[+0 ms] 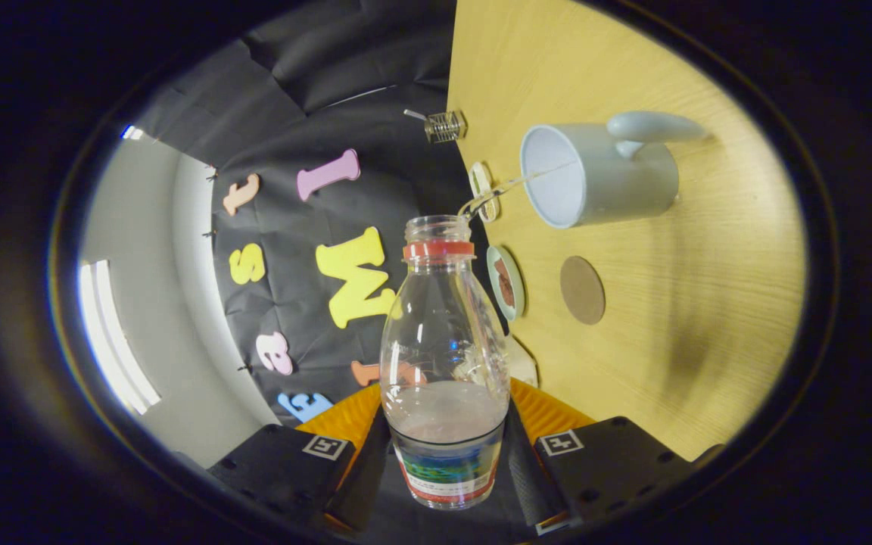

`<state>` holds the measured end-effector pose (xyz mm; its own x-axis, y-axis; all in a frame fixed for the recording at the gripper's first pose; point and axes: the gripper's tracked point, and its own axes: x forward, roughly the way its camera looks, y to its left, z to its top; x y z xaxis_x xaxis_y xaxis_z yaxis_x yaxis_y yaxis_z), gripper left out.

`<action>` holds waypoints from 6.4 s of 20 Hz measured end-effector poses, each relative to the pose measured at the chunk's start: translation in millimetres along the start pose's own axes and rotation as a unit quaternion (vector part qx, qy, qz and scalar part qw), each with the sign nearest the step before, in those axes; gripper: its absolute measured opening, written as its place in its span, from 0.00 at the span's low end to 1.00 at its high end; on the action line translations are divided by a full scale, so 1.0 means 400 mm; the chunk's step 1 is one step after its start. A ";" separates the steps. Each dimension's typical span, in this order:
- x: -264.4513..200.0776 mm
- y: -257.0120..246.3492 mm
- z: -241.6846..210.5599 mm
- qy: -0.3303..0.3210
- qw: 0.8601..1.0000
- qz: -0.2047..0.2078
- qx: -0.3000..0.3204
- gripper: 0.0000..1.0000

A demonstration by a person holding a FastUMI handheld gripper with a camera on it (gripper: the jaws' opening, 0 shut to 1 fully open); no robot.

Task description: Take the bottle from table, then pour the juice into the cup, finally place the bottle on the coaster

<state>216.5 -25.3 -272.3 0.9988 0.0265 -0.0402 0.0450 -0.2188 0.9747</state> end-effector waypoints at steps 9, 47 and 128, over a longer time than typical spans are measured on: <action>0.001 0.003 0.019 -0.006 0.999 0.006 0.031 0.77; 0.037 0.072 0.055 -0.004 0.983 0.022 0.181 0.77; 0.344 -0.074 0.043 0.005 0.608 -0.045 -0.793 0.82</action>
<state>353.0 -31.9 -310.7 0.9931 -0.0238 -0.1146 0.0187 0.9988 -0.0451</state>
